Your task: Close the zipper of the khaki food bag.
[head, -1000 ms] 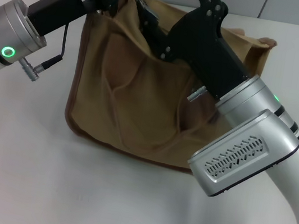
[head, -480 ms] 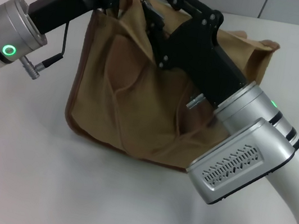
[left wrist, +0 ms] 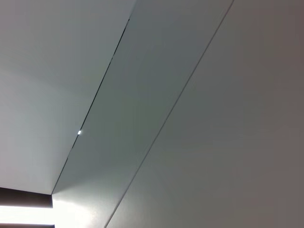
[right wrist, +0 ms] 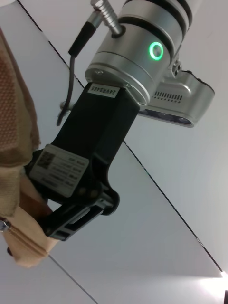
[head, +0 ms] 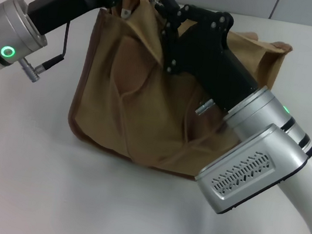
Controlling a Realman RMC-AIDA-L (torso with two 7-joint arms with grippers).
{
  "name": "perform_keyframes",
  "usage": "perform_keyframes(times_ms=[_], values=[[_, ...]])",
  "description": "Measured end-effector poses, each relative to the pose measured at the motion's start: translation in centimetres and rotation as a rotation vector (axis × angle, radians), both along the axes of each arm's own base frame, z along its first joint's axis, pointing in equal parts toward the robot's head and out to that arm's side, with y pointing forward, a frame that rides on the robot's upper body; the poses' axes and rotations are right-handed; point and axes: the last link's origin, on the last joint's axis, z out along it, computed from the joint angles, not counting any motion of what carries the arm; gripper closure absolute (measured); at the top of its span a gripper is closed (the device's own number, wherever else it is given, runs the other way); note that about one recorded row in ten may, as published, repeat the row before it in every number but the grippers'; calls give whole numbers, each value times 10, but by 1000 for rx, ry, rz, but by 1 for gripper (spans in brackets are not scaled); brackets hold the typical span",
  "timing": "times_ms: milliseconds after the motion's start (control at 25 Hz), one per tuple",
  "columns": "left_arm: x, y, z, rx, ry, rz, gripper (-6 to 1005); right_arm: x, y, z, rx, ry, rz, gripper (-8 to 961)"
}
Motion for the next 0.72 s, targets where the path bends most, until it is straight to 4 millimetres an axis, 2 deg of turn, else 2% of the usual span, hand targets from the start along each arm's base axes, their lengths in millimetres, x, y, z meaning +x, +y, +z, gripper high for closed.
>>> perform_keyframes(times_ms=[160,520,720], values=[[-4,-1,2,7,2,12,896,4,0,0,-2,-2,-14,950],[-49,-16,19,120,-9,177,889,20,-5,2,2,-3,-61,950],[-68,-26,26,150,-7,240,886,29,-10,2,-8,10,-94,950]])
